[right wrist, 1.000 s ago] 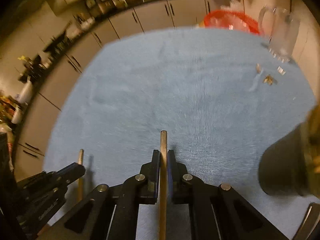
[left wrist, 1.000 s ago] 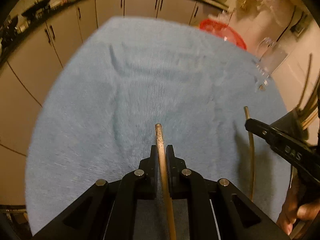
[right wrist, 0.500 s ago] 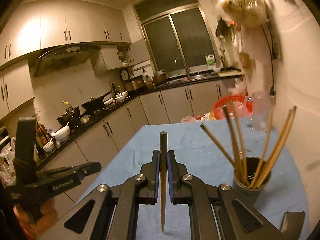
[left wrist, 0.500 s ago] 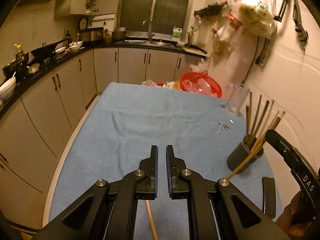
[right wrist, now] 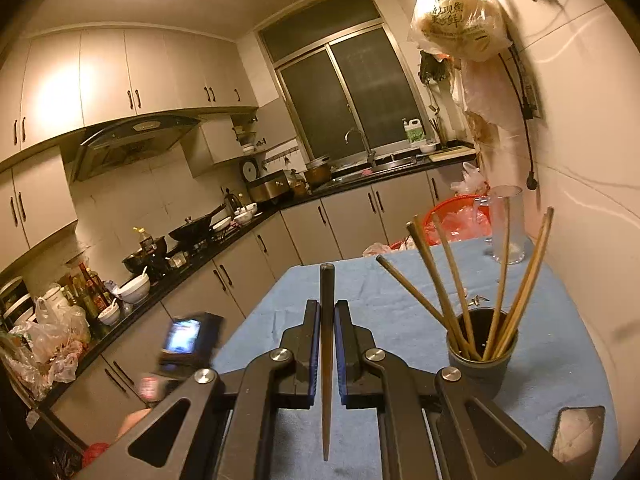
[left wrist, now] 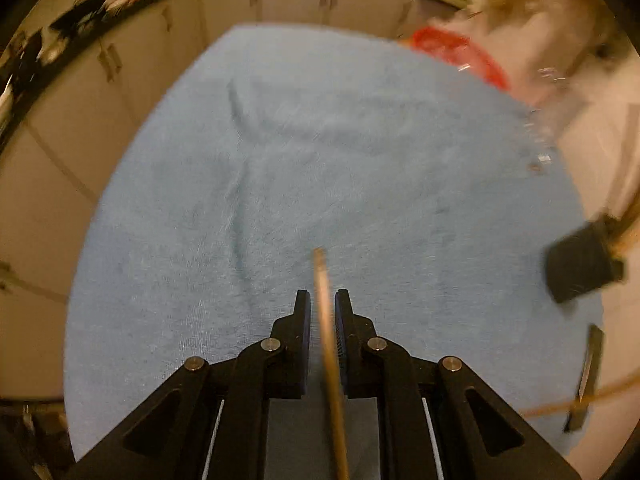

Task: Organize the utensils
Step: 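Lift both held chopsticks and carry them over the black holder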

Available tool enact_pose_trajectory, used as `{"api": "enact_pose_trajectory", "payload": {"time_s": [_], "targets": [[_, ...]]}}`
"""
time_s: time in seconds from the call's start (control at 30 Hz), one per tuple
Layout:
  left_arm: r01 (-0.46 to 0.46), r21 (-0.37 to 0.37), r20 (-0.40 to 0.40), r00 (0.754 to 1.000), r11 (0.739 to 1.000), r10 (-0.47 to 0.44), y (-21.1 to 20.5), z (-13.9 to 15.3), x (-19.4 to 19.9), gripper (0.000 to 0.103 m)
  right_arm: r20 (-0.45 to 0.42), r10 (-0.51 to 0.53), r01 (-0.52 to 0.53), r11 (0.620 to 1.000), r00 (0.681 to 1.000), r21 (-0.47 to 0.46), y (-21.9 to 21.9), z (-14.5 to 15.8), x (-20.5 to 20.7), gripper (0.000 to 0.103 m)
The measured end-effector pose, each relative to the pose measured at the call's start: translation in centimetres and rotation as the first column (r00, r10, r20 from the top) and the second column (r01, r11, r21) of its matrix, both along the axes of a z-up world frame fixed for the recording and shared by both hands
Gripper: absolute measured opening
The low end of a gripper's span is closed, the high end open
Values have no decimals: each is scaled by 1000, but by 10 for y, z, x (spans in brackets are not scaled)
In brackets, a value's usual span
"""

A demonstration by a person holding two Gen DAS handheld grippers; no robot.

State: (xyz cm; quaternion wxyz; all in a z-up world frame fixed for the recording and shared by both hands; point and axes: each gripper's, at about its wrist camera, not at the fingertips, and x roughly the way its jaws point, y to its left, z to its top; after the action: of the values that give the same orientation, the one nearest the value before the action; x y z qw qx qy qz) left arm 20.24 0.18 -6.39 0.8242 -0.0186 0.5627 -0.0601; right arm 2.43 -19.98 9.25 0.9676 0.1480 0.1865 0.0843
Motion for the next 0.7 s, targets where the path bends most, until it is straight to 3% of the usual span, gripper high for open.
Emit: {"api": "enact_pose_trajectory", "payload": {"time_s": [0.13, 0.23, 0.33, 0.4, 0.6, 0.7], "targets": [[13, 13, -29, 1000, 1000, -13, -8, -19, 15, 13, 9, -10, 10, 1000, 1000, 11, -6, 3, -7, 7], [23, 52, 1, 1000, 998, -23, -14, -19, 16, 9, 11, -17, 17, 1000, 1000, 19, -11, 3, -9, 7], [25, 41, 0, 1000, 999, -25, -15, -18, 14, 7, 11, -21, 20, 999, 1000, 27, -13, 4, -11, 7], [31, -6, 1, 1000, 1000, -31, -11, -16, 10, 7, 13, -25, 24, 999, 1000, 27, -14, 5, -14, 7], [73, -80, 146, 987, 994, -61, -5, 38, -29, 7, 32, -54, 53, 998, 998, 32, -20, 10, -21, 7], [99, -98, 241, 968, 990, -73, -10, 73, -49, 7, 47, -72, 70, 997, 996, 35, -26, 15, -24, 7]]}}
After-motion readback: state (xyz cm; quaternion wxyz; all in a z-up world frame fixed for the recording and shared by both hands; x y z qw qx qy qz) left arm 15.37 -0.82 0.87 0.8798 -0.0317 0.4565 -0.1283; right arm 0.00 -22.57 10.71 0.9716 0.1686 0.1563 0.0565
